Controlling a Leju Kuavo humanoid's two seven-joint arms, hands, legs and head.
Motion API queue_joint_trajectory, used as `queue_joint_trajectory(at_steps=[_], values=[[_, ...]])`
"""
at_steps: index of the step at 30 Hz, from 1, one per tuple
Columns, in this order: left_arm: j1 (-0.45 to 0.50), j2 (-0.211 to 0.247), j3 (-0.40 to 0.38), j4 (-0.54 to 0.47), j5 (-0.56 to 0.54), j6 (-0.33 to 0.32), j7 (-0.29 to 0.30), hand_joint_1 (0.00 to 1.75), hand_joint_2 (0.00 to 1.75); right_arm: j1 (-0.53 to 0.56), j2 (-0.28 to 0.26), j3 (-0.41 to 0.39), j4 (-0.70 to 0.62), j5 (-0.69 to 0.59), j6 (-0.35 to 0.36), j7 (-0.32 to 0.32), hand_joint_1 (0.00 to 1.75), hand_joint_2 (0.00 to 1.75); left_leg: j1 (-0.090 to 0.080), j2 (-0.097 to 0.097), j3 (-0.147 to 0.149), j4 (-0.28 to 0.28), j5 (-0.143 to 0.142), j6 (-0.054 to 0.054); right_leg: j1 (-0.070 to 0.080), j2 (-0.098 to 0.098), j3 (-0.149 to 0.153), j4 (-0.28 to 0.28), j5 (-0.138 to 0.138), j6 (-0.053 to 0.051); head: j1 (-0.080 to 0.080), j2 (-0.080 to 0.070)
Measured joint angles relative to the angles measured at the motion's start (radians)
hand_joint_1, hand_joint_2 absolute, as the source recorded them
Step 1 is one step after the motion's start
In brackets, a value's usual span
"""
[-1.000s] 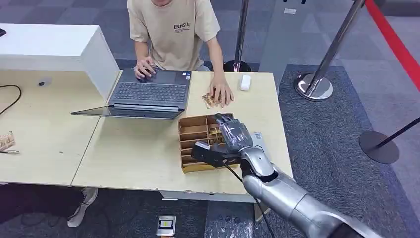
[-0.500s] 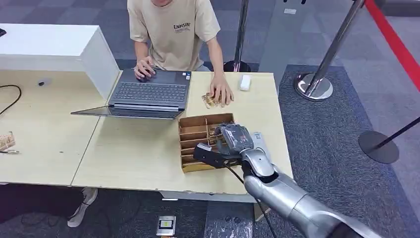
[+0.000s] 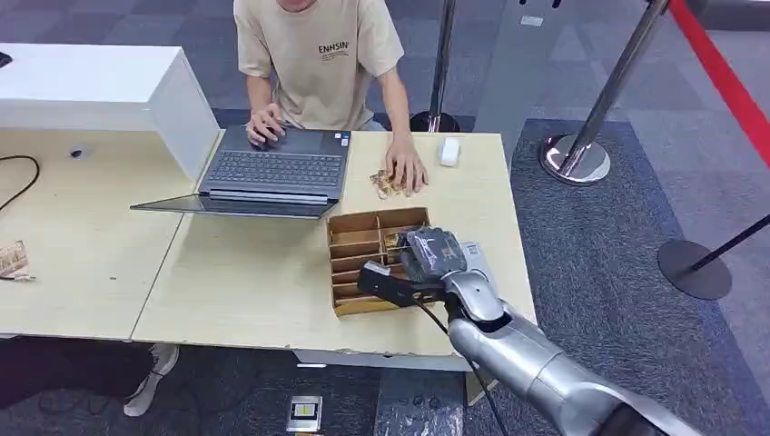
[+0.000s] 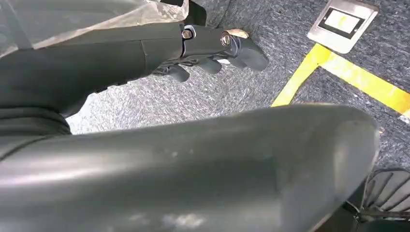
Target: Pass the card to the sensor for recognition and then transmit it.
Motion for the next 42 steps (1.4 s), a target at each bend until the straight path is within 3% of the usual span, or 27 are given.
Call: queue_joint_trajectory(at_steps=[6, 10, 12, 14, 17, 20, 22, 24, 27, 35, 38, 42], values=[[0.000, 0.000, 0.000, 0.000, 0.002, 0.001, -0.002, 0.00, 0.00, 0.001, 0.000, -0.017, 0.002, -0.149, -0.010, -0.064, 1.75, 1.75, 0.000, 0.000, 0.000, 0.000, 0.000, 0.000, 0.000, 0.000, 0.000, 0.000, 0.000, 0.000, 0.000, 0.000], [0.010, 0.000, 0.000, 0.000, 0.008, 0.044, -0.039, 0.00, 0.00, 0.006, 0.002, -0.068, -0.045, -0.464, 0.029, -0.179, 1.75, 1.75, 0.000, 0.000, 0.000, 0.000, 0.000, 0.000, 0.000, 0.000, 0.000, 0.000, 0.000, 0.000, 0.000, 0.000], [0.026, 0.000, 0.000, 0.000, 0.008, 0.072, -0.068, 0.00, 0.00, 0.008, 0.000, -0.101, -0.117, -0.682, 0.101, -0.220, 1.75, 1.75, 0.000, 0.000, 0.000, 0.000, 0.000, 0.000, 0.000, 0.001, -0.001, 0.000, 0.000, 0.000, 0.000, 0.000], [0.039, 0.000, 0.000, 0.001, 0.007, 0.076, -0.078, 0.00, 0.00, 0.010, -0.005, -0.128, -0.192, -0.816, 0.160, -0.245, 1.75, 1.75, 0.000, 0.000, 0.000, 0.000, 0.000, 0.000, 0.000, 0.001, -0.001, 0.000, 0.000, 0.000, 0.000, 0.000], [0.049, 0.000, 0.000, 0.002, 0.001, 0.074, -0.079, 0.00, 0.00, 0.010, -0.018, -0.171, -0.331, -0.937, 0.209, -0.261, 1.75, 1.75, 0.000, 0.000, 0.000, 0.000, 0.000, 0.000, 0.000, 0.000, -0.001, 0.000, 0.000, 0.000, 0.000, 0.000], [0.050, 0.001, 0.000, 0.002, -0.008, 0.067, -0.079, 0.00, 0.00, -0.002, -0.029, -0.208, -0.465, -0.975, 0.233, -0.249, 1.75, 1.75, 0.000, 0.000, 0.000, 0.000, 0.000, 0.000, 0.000, 0.001, -0.001, 0.000, 0.000, 0.000, 0.000, 0.000], [0.050, 0.001, -0.001, 0.002, -0.015, 0.065, -0.079, 0.00, 0.00, -0.028, -0.037, -0.218, -0.525, -0.933, 0.233, -0.209, 1.75, 1.75, 0.000, 0.000, 0.000, 0.000, 0.000, 0.000, 0.000, 0.001, -0.001, 0.000, 0.000, 0.000, 0.000, 0.000], [0.049, 0.001, -0.003, 0.002, -0.019, 0.064, -0.077, 0.00, 0.00, -0.075, -0.042, -0.214, -0.544, -0.830, 0.218, -0.148, 1.75, 1.75, 0.000, 0.000, 0.000, 0.000, 0.000, 0.000, 0.000, 0.001, -0.001, 0.000, 0.001, 0.000, 0.000, 0.000], [0.047, 0.001, -0.006, 0.002, -0.025, 0.062, -0.076, 0.00, 0.00, -0.152, -0.039, -0.197, -0.522, -0.652, 0.169, -0.116, 1.75, 1.75, 0.000, 0.000, -0.001, 0.000, 0.001, 0.000, 0.000, 0.001, 0.000, 0.000, 0.001, 0.000, 0.000, 0.000], [0.031, -0.003, -0.010, 0.000, -0.031, 0.047, -0.074, 0.00, 0.00, -0.334, 0.017, -0.098, -0.235, -0.265, 0.021, -0.067, 1.75, 1.75, 0.000, -0.001, -0.002, 0.000, 0.002, 0.000, 0.000, -0.001, -0.001, 0.001, 0.002, 0.000, 0.001, 0.000], [0.008, -0.009, -0.017, 0.000, -0.035, -0.011, -0.041, 0.00, 0.00, -0.381, 0.036, -0.064, -0.115, -0.131, -0.037, -0.033, 1.75, 1.75, 0.000, -0.002, -0.003, 0.000, 0.002, 0.000, 0.000, -0.001, -0.001, 0.001, 0.001, 0.000, 0.000, 0.000], [-0.016, -0.018, -0.023, 0.000, -0.035, -0.023, -0.034, 0.00, 0.00, -0.431, 0.056, -0.011, 0.024, 0.064, -0.082, 0.048, 1.75, 1.75, 0.000, -0.002, -0.003, 0.000, 0.001, 0.000, 0.000, -0.001, -0.002, 0.001, 0.001, 0.000, 0.001, 0.000]])
